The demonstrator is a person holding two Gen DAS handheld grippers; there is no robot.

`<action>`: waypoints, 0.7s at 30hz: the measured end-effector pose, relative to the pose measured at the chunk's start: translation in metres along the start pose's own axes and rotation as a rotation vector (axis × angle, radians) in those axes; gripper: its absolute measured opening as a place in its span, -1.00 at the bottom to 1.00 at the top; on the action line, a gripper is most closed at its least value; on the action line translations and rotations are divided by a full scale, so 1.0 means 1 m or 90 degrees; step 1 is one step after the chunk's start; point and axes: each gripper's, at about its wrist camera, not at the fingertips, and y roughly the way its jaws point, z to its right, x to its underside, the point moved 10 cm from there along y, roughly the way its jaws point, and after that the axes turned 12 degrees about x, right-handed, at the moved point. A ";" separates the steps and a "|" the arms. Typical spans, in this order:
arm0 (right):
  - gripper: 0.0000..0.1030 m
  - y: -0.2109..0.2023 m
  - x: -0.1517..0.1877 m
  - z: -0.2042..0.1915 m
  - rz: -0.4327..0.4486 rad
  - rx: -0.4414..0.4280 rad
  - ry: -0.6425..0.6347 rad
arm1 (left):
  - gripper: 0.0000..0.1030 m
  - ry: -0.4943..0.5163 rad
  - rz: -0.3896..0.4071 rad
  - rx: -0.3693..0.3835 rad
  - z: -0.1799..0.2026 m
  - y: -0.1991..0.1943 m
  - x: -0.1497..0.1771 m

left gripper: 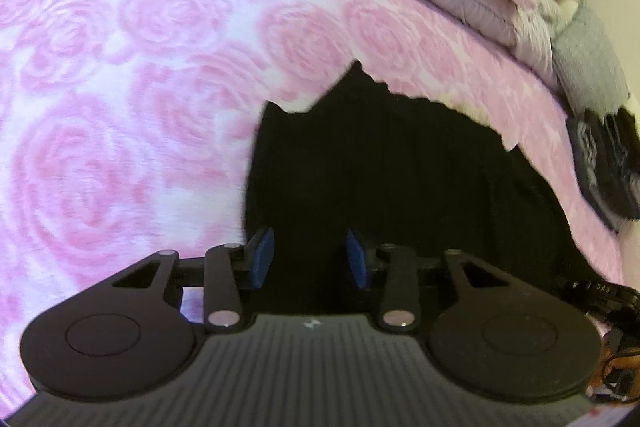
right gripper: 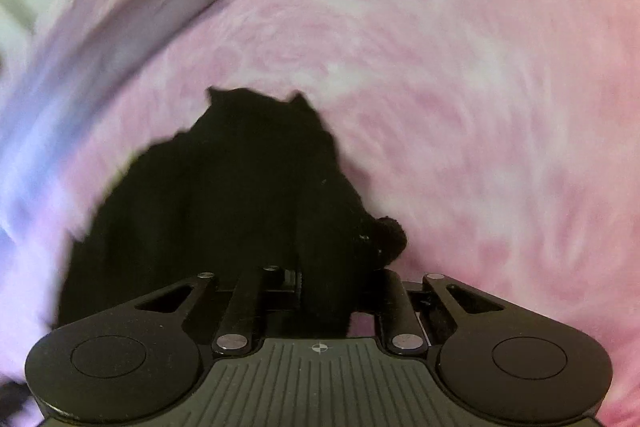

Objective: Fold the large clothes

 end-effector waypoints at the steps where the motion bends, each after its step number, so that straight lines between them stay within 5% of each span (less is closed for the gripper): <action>1: -0.78 -0.015 -0.006 -0.017 0.044 0.024 -0.060 | -0.33 -0.007 0.004 0.005 -0.003 -0.007 -0.001; 6: -0.79 -0.098 0.006 -0.151 0.276 0.018 -0.371 | -0.33 -0.062 0.011 0.037 -0.029 -0.039 0.004; 11: -0.79 -0.138 0.114 -0.259 0.432 -0.062 -0.644 | -0.33 -0.130 0.011 0.067 -0.065 -0.060 0.018; 14: -0.75 -0.120 0.194 -0.291 0.423 -0.091 -0.787 | -0.33 -0.149 0.001 0.072 -0.081 -0.065 0.027; 16: -0.63 -0.094 0.235 -0.297 0.409 -0.025 -0.897 | -0.33 -0.164 -0.004 0.088 -0.086 -0.068 0.031; 18: -0.54 -0.095 0.243 -0.297 0.447 0.013 -0.939 | -0.33 -0.163 -0.004 0.098 -0.087 -0.072 0.032; 21: -0.24 -0.109 0.234 -0.286 0.368 -0.024 -0.906 | -0.33 -0.171 -0.008 0.128 -0.082 -0.075 0.030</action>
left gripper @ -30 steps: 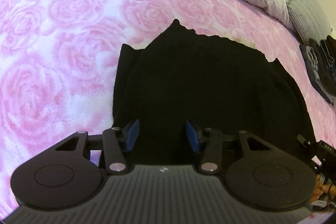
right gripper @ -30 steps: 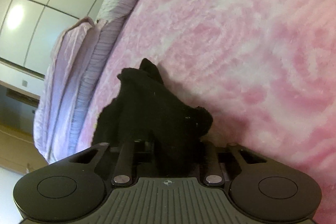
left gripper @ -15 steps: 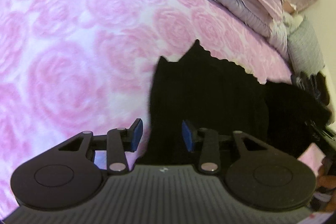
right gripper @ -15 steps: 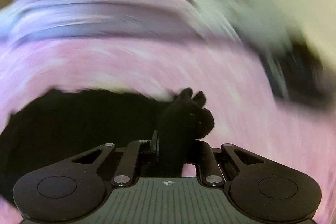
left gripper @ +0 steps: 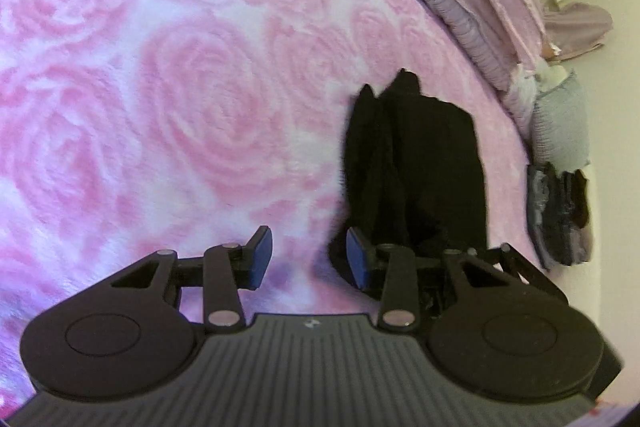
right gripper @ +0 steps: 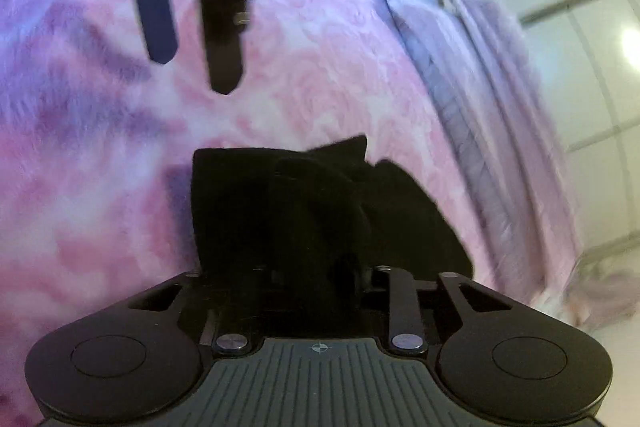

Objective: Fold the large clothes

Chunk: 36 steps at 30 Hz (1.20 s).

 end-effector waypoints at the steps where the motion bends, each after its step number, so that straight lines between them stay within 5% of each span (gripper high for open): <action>1: -0.10 -0.008 0.002 0.005 -0.003 -0.022 0.017 | -0.33 -0.003 -0.001 0.009 0.003 0.000 -0.001; 3: 0.28 -0.031 0.011 0.019 -0.005 -0.056 0.054 | -0.33 -0.009 -0.005 0.040 0.014 0.002 -0.003; 7: 0.28 -0.060 0.048 0.057 -0.073 -0.128 0.211 | -0.32 -0.029 -0.022 0.098 0.033 0.019 -0.009; 10: 0.19 -0.061 0.091 0.095 -0.170 -0.162 0.419 | -0.31 -0.028 -0.049 0.111 0.041 0.041 -0.012; 15: 0.11 -0.017 0.159 0.160 -0.307 -0.149 0.806 | -0.27 -0.005 -0.080 0.100 0.043 0.073 -0.019; 21: 0.10 0.046 0.203 0.177 -0.410 -0.152 1.035 | -0.27 0.027 -0.098 0.094 0.049 0.100 -0.034; 28: 0.10 0.083 0.217 0.168 -0.509 -0.194 1.066 | -0.27 0.044 -0.091 0.094 0.054 0.126 -0.059; 33: 0.10 0.105 0.196 0.174 -0.506 -0.159 0.912 | -0.29 0.068 -0.075 0.088 0.061 0.144 -0.075; 34: 0.10 0.109 0.191 0.173 -0.501 -0.150 0.877 | -0.49 0.071 -0.069 0.086 0.061 0.145 -0.076; 35: 0.10 0.112 0.185 0.175 -0.494 -0.138 0.843 | -0.89 0.082 -0.062 0.082 0.061 0.144 -0.077; 36: 0.10 0.114 0.179 0.177 -0.485 -0.124 0.808 | -0.87 0.098 -0.055 0.071 0.061 0.141 -0.078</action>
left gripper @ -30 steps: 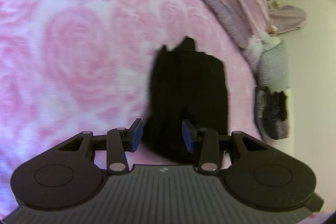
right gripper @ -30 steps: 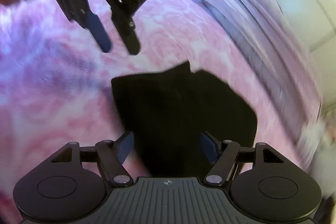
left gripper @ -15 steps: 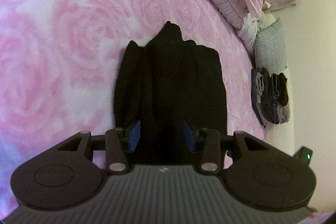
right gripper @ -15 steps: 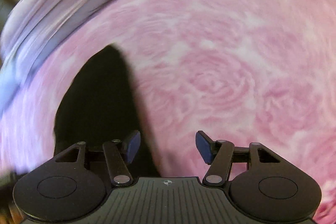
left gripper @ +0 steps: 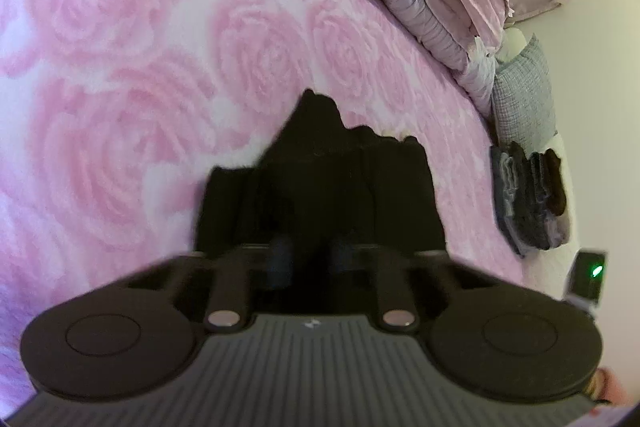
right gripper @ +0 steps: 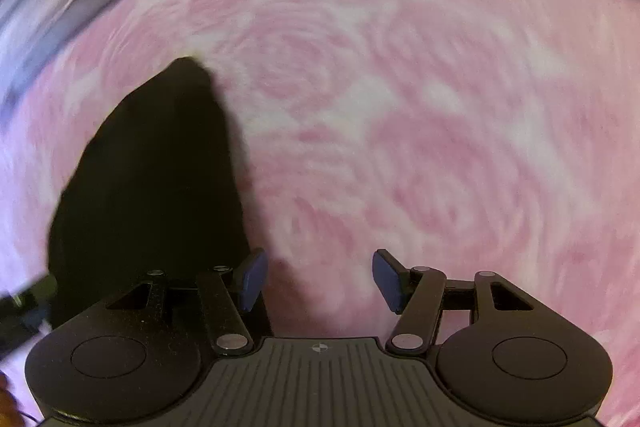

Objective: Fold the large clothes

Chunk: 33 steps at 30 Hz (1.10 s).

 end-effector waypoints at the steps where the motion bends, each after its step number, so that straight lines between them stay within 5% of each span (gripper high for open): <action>1: 0.10 0.001 -0.003 -0.006 0.015 0.013 -0.029 | -0.87 0.018 0.010 -0.009 0.001 -0.005 0.000; 5: 0.08 -0.002 -0.004 -0.026 0.053 0.031 -0.105 | -0.88 0.049 0.051 -0.027 0.006 -0.029 0.003; 14: 0.04 0.009 -0.003 -0.053 0.106 0.061 -0.171 | -0.80 0.066 0.046 -0.079 -0.021 -0.023 0.007; 21: 0.04 -0.009 -0.003 -0.039 0.133 0.019 -0.148 | -0.63 -0.019 0.054 -0.053 -0.021 -0.045 0.005; 27: 0.04 -0.036 0.028 -0.019 0.121 -0.034 -0.128 | -0.61 -0.113 0.032 0.015 -0.005 -0.080 0.034; 33: 0.04 -0.037 0.043 -0.014 0.115 -0.036 -0.101 | -0.61 -0.217 0.018 0.055 -0.013 -0.065 0.060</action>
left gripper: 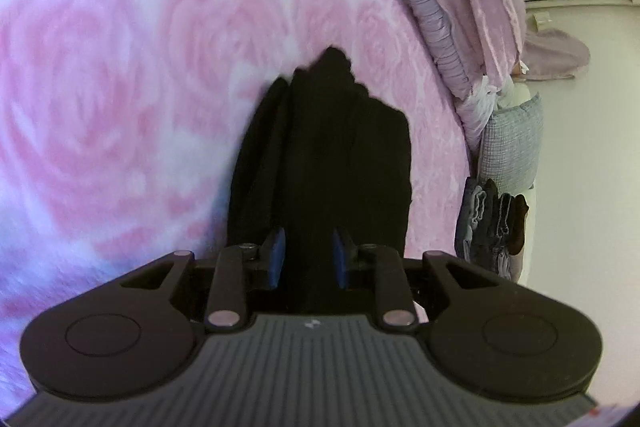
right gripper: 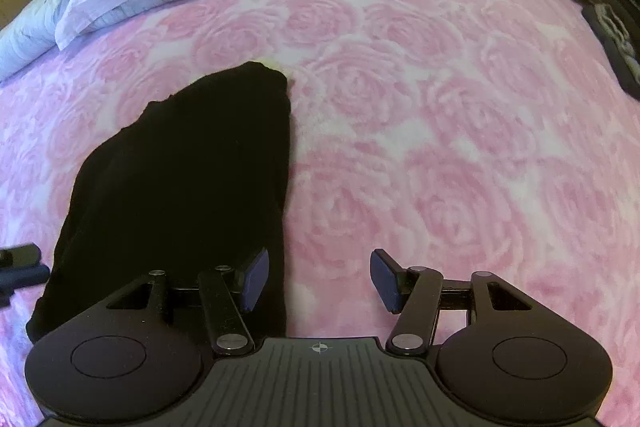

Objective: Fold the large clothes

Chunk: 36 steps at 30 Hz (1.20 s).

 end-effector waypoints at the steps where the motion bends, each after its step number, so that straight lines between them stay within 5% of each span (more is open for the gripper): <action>1: 0.04 0.001 0.000 0.001 -0.001 0.000 0.002 | -0.61 -0.005 0.002 0.000 -0.002 0.003 0.001; 6: 0.04 0.001 0.000 -0.001 0.007 0.004 -0.016 | -0.61 -0.010 0.021 0.010 -0.008 0.013 -0.006; 7: 0.04 0.002 0.001 -0.001 0.007 0.005 -0.019 | -0.79 0.005 0.020 0.005 -0.007 0.015 -0.008; 13: 0.04 0.010 0.001 -0.006 0.005 0.006 -0.036 | -0.93 0.213 0.040 -0.048 0.018 0.006 -0.005; 19: 0.04 0.028 0.006 -0.019 0.013 0.024 -0.084 | -0.88 0.397 0.037 -0.171 0.013 0.022 0.009; 26: 0.02 -0.018 0.008 -0.007 0.037 0.004 -0.056 | -0.89 0.385 0.074 -0.208 0.043 -0.008 0.016; 32: -0.69 -0.061 0.038 -0.033 0.041 -0.083 -0.094 | -0.89 0.409 0.019 -0.219 0.056 -0.007 0.058; 36: -0.71 -0.024 0.061 -0.050 0.010 -0.049 -0.152 | -0.91 0.373 -0.002 -0.288 0.023 0.013 0.061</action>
